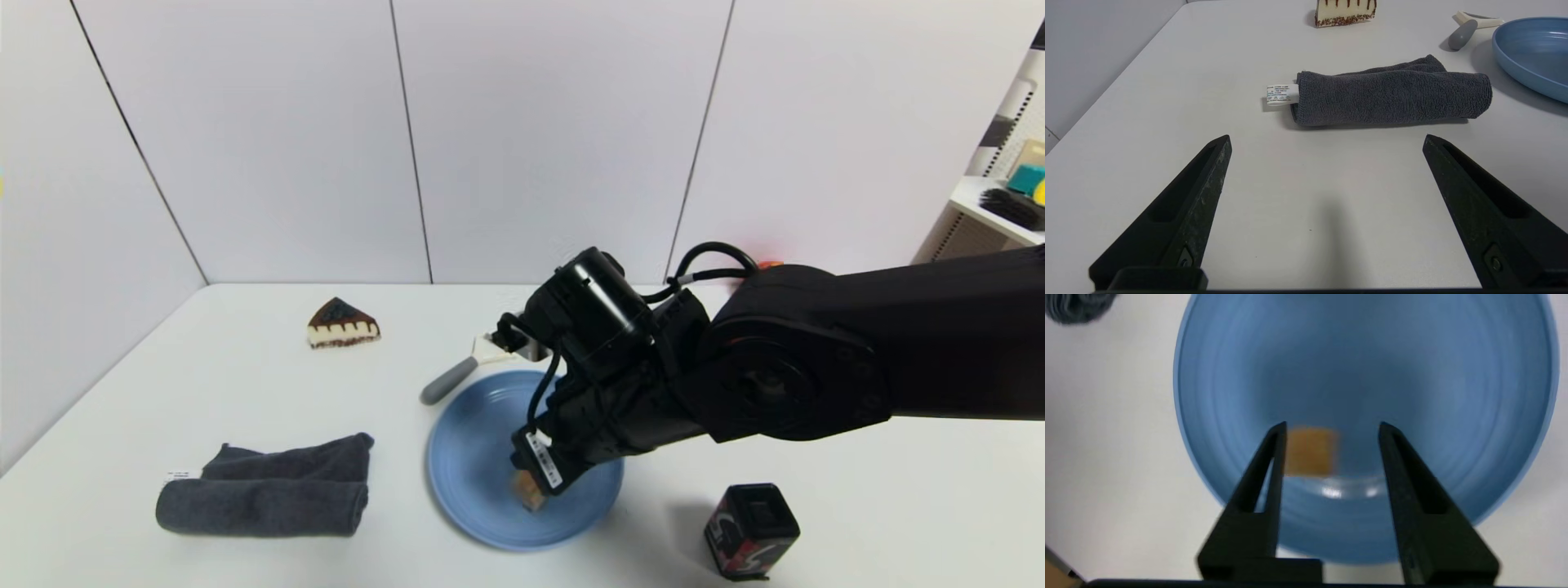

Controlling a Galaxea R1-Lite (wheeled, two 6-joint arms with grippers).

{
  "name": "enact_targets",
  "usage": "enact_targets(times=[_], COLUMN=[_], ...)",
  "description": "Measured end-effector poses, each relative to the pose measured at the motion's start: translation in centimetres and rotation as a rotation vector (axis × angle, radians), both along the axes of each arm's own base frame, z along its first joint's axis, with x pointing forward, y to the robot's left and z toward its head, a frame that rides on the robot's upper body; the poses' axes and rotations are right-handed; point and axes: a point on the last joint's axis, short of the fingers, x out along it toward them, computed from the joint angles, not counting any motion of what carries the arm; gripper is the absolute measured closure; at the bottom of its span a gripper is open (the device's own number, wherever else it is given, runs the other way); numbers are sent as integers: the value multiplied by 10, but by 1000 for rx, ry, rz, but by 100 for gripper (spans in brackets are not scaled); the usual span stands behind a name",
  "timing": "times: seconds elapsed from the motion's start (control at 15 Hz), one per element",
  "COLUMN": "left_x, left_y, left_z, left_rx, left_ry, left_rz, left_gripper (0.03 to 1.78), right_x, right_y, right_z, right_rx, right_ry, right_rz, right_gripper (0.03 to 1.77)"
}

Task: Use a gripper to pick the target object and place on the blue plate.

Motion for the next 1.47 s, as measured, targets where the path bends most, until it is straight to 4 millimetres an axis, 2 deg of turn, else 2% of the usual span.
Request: enact_targets(times=[0.27,0.4,0.53,0.67,0.8,0.93,1.0,1.2,1.33,1.47], left_x=[0,0,0,0,0,0,0,0,0,0], left_y=[0,0,0,0,0,0,0,0,0,0], left_z=[0,0,0,0,0,0,0,0,0,0], left_rx=[0,-1,0,0,0,0,0,0,0,0], left_ry=[0,0,0,0,0,0,0,0,0,0], left_rz=[0,0,0,0,0,0,0,0,0,0], left_gripper=[12,12,12,12,12,12,12,12,12,12], right_x=[1,-7,-23,-36,-51,-68,-77,-129,-165,-199], right_y=[0,-10,-26,-49,-89,-138,-160,-226,-252,-269], right_z=[7,28,60,94,126,133,129,88,48,-2], right_rx=[16,55,123,197,260,274,260,174,124,84], right_ry=[-41,-83,-147,-241,-340,-391,-406,-451,-486,-548], right_rz=[-13,-15,-10,-2,-12,-60,-94,-244,-368,-509], right_gripper=[60,48,39,33,27,23,21,17,15,14])
